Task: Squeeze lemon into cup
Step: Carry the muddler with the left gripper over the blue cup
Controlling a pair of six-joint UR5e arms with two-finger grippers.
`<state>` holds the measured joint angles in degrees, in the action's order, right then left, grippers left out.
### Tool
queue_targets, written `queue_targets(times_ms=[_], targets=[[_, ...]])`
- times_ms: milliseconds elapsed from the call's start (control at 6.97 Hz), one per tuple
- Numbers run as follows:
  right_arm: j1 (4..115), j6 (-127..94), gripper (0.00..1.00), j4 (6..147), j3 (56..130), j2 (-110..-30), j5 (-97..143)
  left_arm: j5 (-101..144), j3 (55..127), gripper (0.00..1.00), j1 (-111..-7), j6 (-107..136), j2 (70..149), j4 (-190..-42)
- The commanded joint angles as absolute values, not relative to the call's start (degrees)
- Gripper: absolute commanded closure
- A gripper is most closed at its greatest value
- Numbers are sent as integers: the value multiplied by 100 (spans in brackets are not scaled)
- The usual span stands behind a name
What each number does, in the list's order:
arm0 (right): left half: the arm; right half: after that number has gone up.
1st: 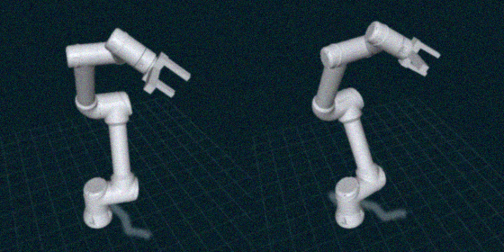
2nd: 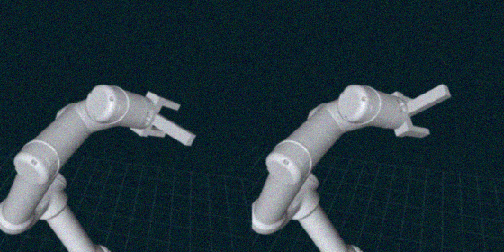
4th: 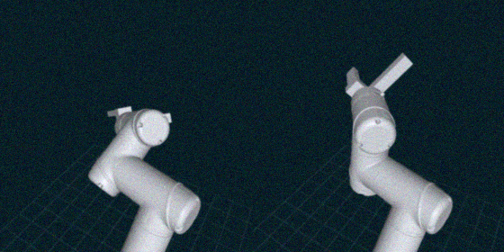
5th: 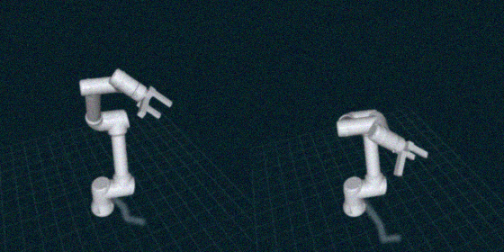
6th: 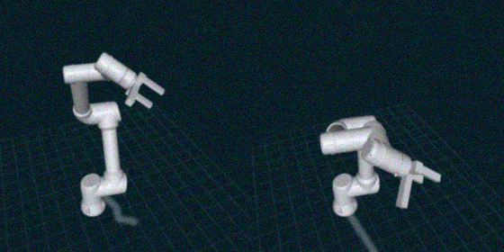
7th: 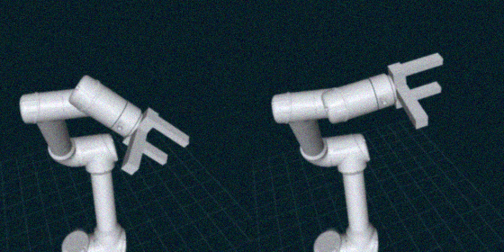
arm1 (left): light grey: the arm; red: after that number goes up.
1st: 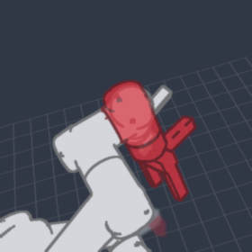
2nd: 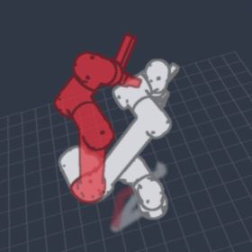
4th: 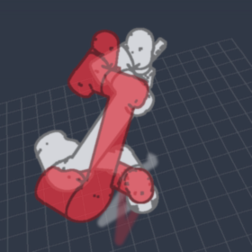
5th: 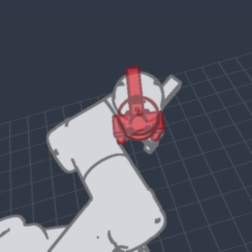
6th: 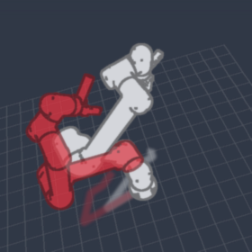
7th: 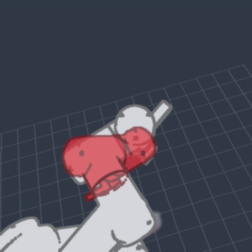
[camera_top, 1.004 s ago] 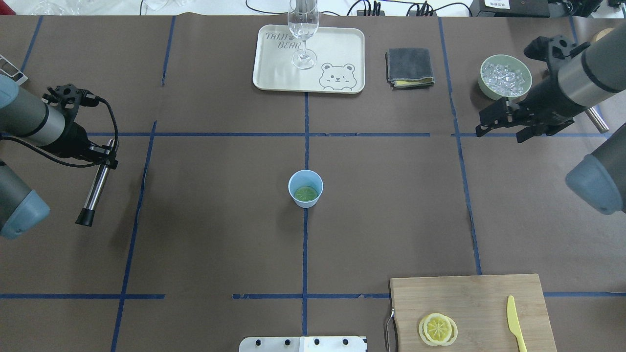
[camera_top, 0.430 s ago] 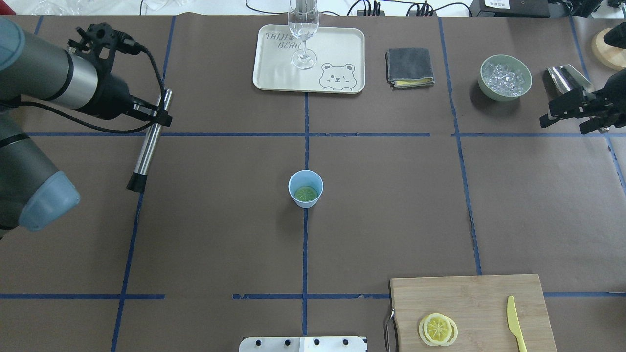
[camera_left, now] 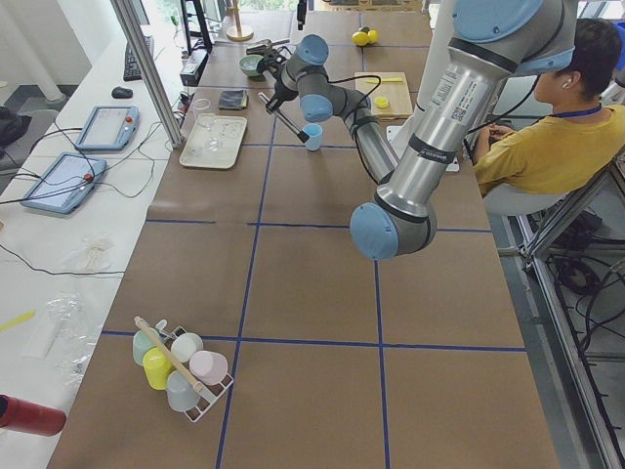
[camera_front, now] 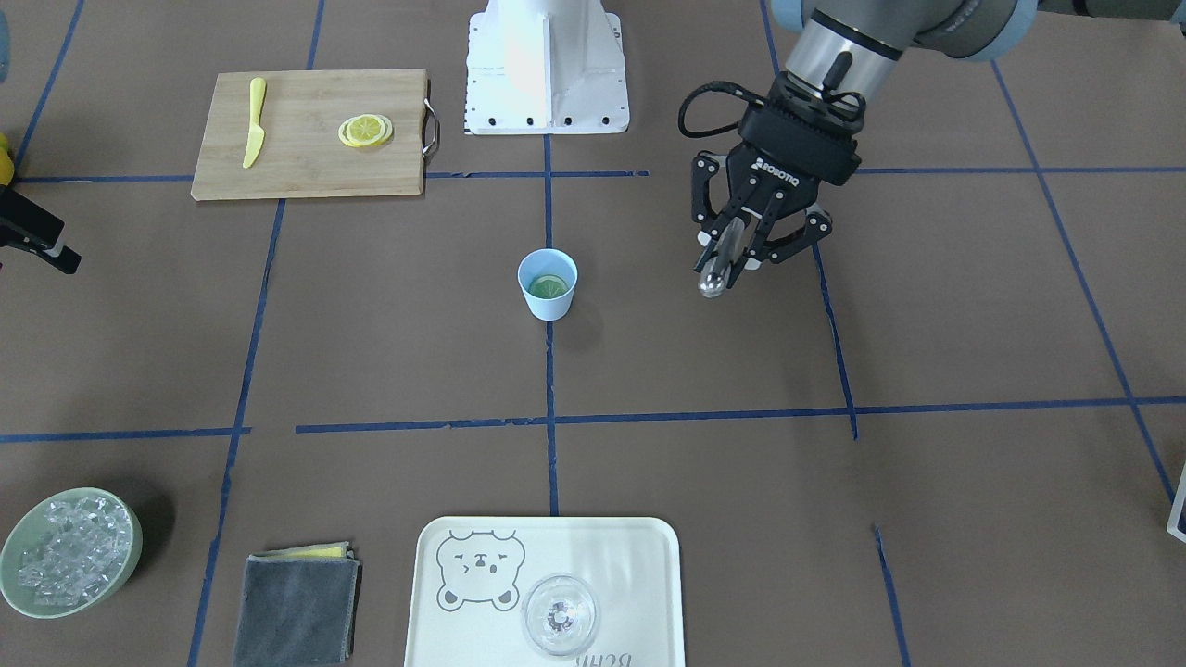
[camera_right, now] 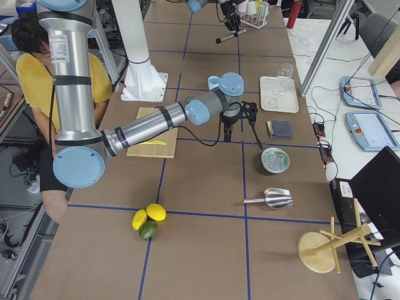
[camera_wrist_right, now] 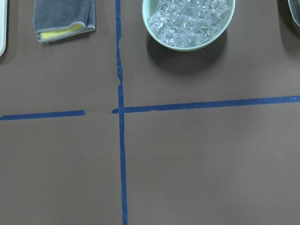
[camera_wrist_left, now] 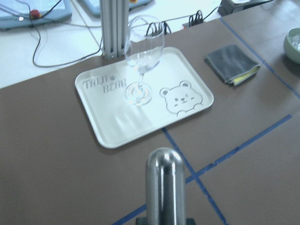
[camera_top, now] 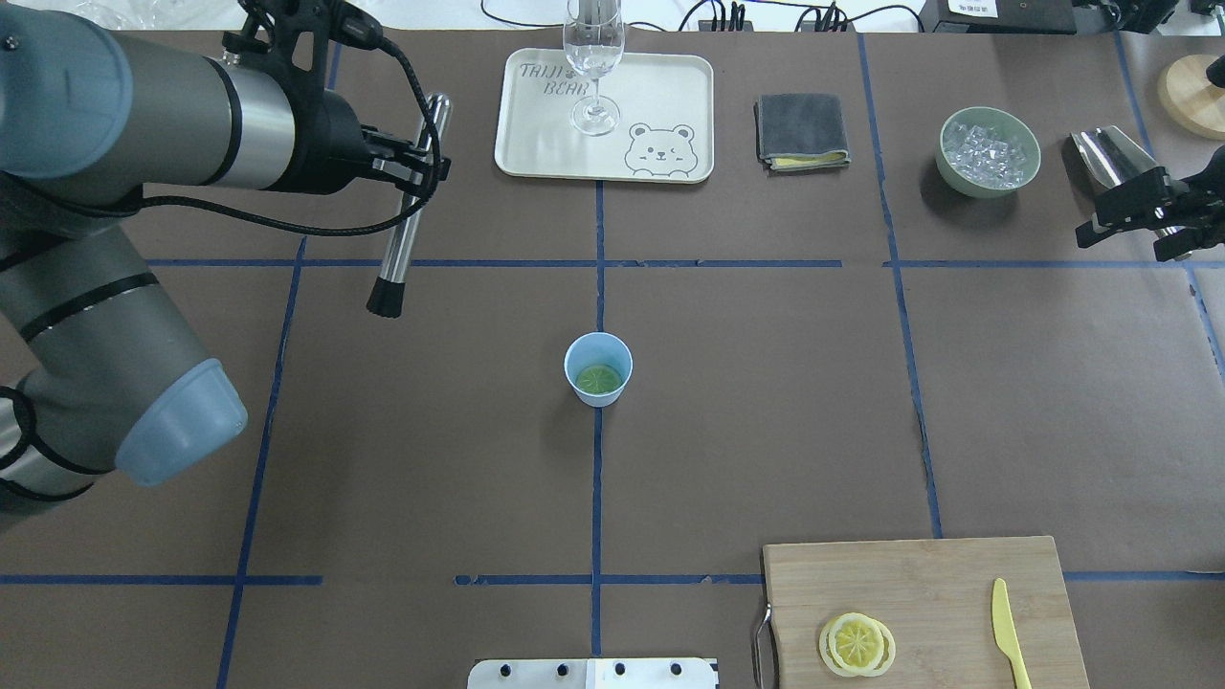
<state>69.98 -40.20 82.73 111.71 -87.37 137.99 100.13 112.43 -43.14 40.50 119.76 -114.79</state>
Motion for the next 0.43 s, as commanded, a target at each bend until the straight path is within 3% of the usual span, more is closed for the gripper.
queue_targets(times_ms=[0, 287], targets=[[7005, -4025, 0, 8271, 11153, -8754, 13781, 7833, 11119, 100, -3459, 4175, 11998, -13115], [6996, -4025, 0, 8279, 11144, -8745, 13755, 6336, 10812, 100, -2807, 4097, 11971, -14031]])
